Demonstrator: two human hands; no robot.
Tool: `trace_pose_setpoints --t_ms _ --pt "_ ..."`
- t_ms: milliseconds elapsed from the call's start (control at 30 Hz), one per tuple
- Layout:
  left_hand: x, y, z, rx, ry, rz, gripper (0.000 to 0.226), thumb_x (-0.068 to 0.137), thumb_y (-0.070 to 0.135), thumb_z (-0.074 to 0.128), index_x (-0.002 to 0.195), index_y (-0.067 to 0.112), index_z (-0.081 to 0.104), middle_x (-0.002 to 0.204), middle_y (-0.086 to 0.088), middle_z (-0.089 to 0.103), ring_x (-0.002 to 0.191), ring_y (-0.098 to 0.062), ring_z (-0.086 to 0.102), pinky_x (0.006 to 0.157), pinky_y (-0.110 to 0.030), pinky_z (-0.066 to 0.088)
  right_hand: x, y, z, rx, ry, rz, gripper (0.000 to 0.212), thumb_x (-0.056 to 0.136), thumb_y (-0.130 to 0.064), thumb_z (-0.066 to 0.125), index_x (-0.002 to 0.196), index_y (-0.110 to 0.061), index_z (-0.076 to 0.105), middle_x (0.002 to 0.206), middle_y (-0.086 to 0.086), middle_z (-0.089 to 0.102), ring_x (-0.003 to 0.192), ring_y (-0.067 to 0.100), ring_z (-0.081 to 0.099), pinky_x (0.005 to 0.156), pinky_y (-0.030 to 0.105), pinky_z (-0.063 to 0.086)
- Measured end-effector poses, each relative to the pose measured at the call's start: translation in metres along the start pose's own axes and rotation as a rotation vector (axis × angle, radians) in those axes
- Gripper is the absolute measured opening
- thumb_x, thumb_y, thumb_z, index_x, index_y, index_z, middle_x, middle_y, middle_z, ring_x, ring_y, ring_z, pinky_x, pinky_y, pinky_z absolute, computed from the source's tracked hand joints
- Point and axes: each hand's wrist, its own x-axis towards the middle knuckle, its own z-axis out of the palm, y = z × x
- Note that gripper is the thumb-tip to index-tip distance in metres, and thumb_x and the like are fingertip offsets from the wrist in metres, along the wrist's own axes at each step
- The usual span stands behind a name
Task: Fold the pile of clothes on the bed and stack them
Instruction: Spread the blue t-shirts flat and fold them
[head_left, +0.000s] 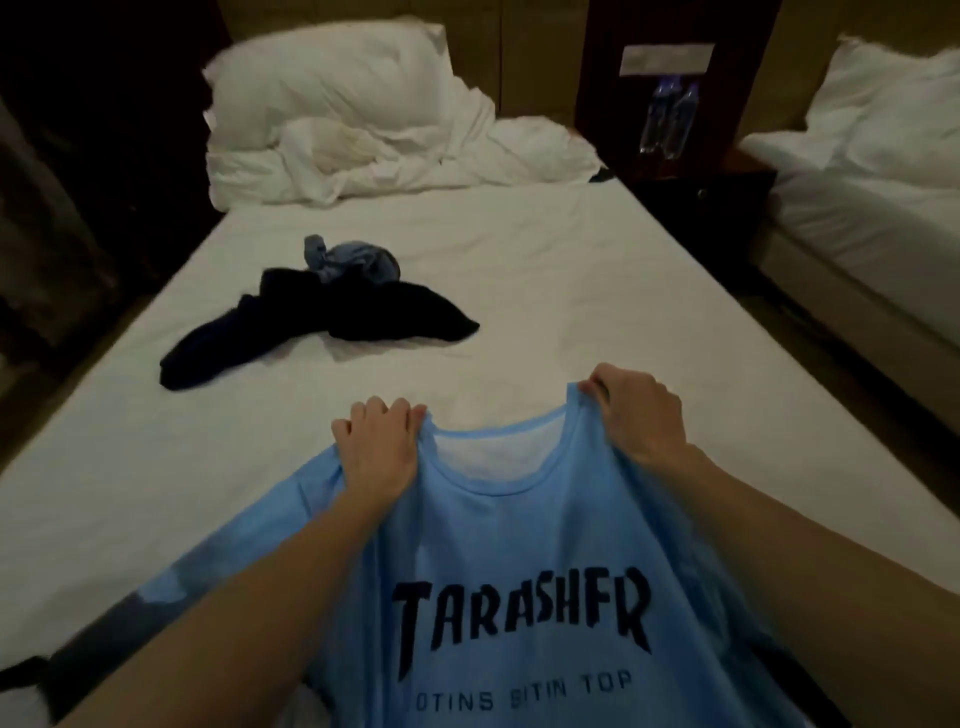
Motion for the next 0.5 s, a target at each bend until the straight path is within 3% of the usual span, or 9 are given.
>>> trace_pose_setpoints --t_ms 167,267,367,500 --pt "0.000 -0.002 0.055 0.032 -0.033 0.071 0.026 0.104 0.033 0.038 0.115 0.021 0.058 0.105 -0.006 0.056 0.099 -0.027 0.047 0.083 -0.038 0.030 0.002 0.025 0.062 -0.058 -0.058 0.026 0.029 0.103 -0.036 0.041 0.086 -0.015 0.051 0.084 0.005 0.062 0.069 0.025 0.049 0.062 0.035 0.036" --pt "0.001 -0.003 0.053 -0.114 0.042 0.024 0.032 0.104 0.037 0.037 0.097 0.015 0.058 0.095 -0.007 0.058 0.093 -0.028 0.049 0.083 -0.040 0.030 -0.004 0.027 0.075 -0.055 -0.011 0.020 0.028 0.103 -0.036 0.042 0.083 -0.016 0.044 0.080 0.005 0.057 0.068 0.026 0.049 0.058 0.035 0.034" --pt "-0.006 -0.009 0.036 -0.204 0.095 -0.007 0.031 0.104 0.034 0.039 0.096 0.012 0.058 0.098 -0.008 0.060 0.094 -0.030 0.052 0.087 -0.042 0.033 -0.008 0.023 0.064 -0.024 -0.047 0.033 0.027 0.102 -0.038 0.045 0.094 -0.013 0.051 0.092 0.009 0.058 0.086 0.031 0.055 0.062 0.035 0.036" --pt "-0.031 -0.034 -0.010 -0.136 0.072 -0.092 0.025 0.102 0.020 0.042 0.110 0.006 0.061 0.116 -0.015 0.061 0.106 -0.036 0.056 0.095 -0.045 0.037 -0.028 0.025 0.033 0.025 -0.157 0.108 0.043 0.104 -0.042 0.036 0.125 -0.007 0.052 0.118 0.020 0.060 0.107 0.038 0.055 0.083 0.042 0.043"
